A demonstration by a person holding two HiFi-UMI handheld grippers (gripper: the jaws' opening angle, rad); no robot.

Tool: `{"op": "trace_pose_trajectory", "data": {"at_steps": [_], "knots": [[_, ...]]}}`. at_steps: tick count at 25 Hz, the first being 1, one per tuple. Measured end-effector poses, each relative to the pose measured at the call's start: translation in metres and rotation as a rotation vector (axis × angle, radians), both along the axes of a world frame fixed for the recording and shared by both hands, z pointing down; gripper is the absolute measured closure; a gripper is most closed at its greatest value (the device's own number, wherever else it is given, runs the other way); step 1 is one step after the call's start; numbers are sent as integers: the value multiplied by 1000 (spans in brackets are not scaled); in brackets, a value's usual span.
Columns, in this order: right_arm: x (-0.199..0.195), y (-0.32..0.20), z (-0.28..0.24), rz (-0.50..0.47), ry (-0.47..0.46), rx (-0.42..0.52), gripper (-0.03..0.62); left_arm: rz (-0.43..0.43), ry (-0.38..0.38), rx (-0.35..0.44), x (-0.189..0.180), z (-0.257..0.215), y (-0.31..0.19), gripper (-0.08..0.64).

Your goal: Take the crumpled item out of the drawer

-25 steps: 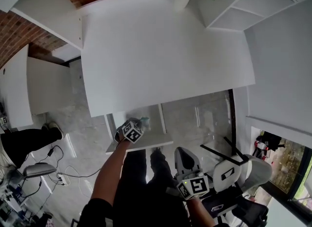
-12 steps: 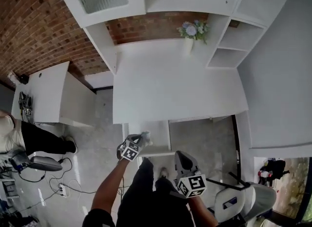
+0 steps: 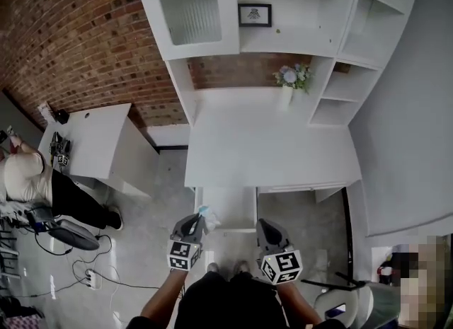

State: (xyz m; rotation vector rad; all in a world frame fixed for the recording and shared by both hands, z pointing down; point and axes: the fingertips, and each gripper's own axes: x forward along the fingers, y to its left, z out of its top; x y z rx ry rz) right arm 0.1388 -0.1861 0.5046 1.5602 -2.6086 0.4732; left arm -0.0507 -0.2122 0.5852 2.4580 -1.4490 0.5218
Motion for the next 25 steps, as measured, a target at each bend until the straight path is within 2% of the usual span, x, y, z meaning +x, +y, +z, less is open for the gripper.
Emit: {"op": "trace_pose_trajectory", "data": {"at_steps": [4, 7, 10, 14, 25], "knots": [[-14, 10, -7, 2, 20, -2, 578, -55, 59, 100, -13, -49, 27, 518], [-29, 17, -12, 16, 31, 1, 578, -84, 96, 147, -30, -70, 46, 517], [-43, 28, -12, 32, 50, -5, 578, -98, 126, 155, -46, -78, 65, 517], [-56, 42, -12, 34, 68, -18, 578, -95, 123, 177, -60, -80, 78, 517], [-68, 60, -15, 45, 90, 6, 578, -68, 168, 203, -60, -84, 91, 517]]}}
